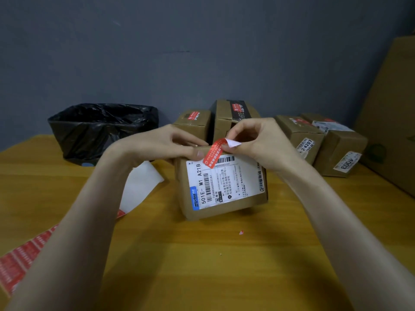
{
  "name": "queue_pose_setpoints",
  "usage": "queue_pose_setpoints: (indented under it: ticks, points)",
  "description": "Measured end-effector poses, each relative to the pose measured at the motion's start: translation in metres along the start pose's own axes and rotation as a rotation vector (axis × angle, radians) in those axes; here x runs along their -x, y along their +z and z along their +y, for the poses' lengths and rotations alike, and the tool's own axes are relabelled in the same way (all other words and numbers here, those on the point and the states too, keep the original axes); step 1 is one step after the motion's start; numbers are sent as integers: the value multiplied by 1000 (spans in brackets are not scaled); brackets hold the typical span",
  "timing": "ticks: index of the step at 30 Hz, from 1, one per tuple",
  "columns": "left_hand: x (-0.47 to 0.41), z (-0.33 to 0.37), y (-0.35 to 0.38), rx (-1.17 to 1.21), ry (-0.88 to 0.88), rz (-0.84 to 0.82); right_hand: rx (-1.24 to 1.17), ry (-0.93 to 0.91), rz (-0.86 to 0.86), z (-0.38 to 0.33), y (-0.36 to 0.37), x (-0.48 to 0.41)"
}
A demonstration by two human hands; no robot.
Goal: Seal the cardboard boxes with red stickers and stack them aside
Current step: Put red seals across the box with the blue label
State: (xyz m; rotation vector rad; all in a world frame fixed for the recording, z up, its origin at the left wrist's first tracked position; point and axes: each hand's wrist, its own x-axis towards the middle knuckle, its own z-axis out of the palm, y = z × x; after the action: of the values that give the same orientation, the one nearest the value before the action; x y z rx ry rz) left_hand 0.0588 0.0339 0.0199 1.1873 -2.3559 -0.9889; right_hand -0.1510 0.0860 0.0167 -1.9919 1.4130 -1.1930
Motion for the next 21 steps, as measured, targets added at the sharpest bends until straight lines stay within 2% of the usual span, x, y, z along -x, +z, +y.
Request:
queue_pose_setpoints:
  ticks: [6, 21]
  points:
    - [-1, -3, 4, 30, 2, -17, -65, -55, 115, 6, 9, -3]
    - [-2, -11, 4, 71, 16, -6, -196, -47, 38, 6, 2, -1]
